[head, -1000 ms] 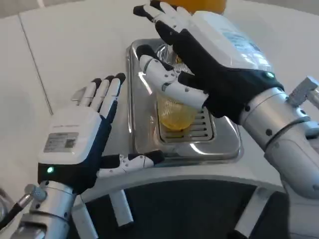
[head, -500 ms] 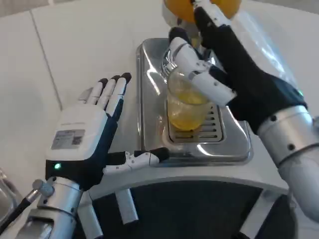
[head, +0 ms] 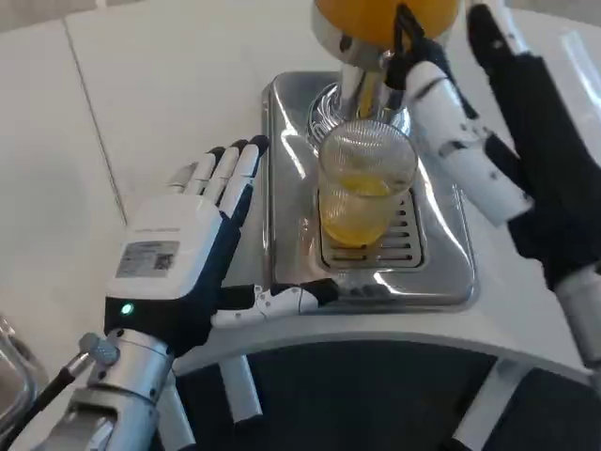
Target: Grasp the cup under the faucet to collect the drink, then remove the cup.
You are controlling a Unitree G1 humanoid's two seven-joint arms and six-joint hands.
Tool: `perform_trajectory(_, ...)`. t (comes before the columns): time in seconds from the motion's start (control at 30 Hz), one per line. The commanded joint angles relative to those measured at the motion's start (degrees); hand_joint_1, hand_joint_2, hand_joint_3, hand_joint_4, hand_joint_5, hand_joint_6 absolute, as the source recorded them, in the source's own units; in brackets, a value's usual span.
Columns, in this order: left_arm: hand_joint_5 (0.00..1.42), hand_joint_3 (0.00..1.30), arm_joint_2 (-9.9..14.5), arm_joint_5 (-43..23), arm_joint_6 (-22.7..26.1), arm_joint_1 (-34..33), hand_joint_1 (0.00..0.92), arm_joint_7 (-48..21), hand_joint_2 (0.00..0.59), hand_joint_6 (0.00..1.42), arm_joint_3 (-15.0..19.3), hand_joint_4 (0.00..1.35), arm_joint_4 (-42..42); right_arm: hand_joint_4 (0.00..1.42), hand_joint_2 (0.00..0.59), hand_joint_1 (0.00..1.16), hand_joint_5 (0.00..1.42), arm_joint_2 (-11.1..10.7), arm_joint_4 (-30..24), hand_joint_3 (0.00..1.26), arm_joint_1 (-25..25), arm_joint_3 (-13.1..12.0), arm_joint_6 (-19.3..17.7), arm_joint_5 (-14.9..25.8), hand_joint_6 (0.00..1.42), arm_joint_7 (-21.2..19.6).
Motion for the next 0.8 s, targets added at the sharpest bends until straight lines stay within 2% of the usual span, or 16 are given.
perform_trajectory(0.03,0.03,0.00,-0.5,-0.2,-1.2,-1.1,0.103,0.5,0.045,0.08,-1.7,0.00,1.1,0.00,0.532,0.15,0.00,-3.3,-4.9,0.00,5.6,-2.5,-3.2,0.8,0.00,2.3)
perform_trajectory(0.1,0.03,0.00,-1.0,-0.3,-1.3,-2.0,0.103,0.8,0.045,0.08,-2.4,0.00,2.1,0.00,0.543,0.17,0.00,-4.2,-5.5,0.00,7.8,-4.5,-6.2,2.0,0.00,3.4)
perform_trajectory(0.2,0.03,0.00,-1.9,-0.2,-1.4,-3.1,0.103,1.5,0.045,0.08,-3.0,0.00,3.3,0.00,0.530,0.20,0.00,-4.7,-5.6,0.00,14.2,-11.4,-16.0,5.5,0.00,4.2)
perform_trajectory(0.23,0.03,0.00,-2.2,-0.4,-1.5,-3.6,0.103,1.8,0.045,0.08,-3.1,0.00,3.7,0.00,0.529,0.20,0.00,-4.4,-5.6,0.00,17.5,-14.3,-20.0,7.2,0.00,4.0)
perform_trajectory(0.3,0.04,0.00,-2.7,-0.6,-1.7,-4.3,0.103,2.2,0.045,0.08,-3.3,0.00,4.4,0.00,0.527,0.20,0.00,-3.2,-5.6,0.00,22.1,-18.4,-26.0,9.9,0.00,4.0)
perform_trajectory(0.43,0.04,0.00,-3.0,-1.1,-1.7,-5.3,0.103,2.7,0.046,0.09,-3.7,0.00,5.6,0.00,0.526,0.21,0.00,-2.4,-5.6,0.00,30.5,-24.0,-35.7,14.5,0.00,3.6)
perform_trajectory(0.53,0.05,0.00,-3.2,-1.7,-1.5,-5.7,0.103,3.2,0.046,0.09,-3.6,0.00,6.2,0.00,0.525,0.21,0.00,-2.4,-5.6,0.00,36.9,-26.9,-42.0,17.2,0.00,3.3)
perform_trajectory(0.6,0.05,0.00,-3.1,-2.1,-1.6,-5.9,0.103,3.2,0.048,0.09,-3.5,0.00,6.5,0.00,0.525,0.21,0.00,-2.6,-5.6,0.00,39.6,-28.3,-44.6,18.3,0.00,3.1)
perform_trajectory(0.7,0.05,0.00,-3.1,-3.2,-2.2,-6.3,0.103,3.4,0.050,0.09,-3.2,0.00,7.5,0.00,0.525,0.21,0.00,-4.2,-5.6,0.00,44.0,-30.3,-48.2,19.3,0.00,3.1)
perform_trajectory(0.8,0.06,0.00,-3.9,-5.8,-3.4,-6.4,0.103,4.7,0.050,0.10,-2.4,0.00,8.8,0.00,0.529,0.22,0.00,-6.4,-5.6,0.00,46.6,-31.3,-50.0,19.4,0.00,3.3)
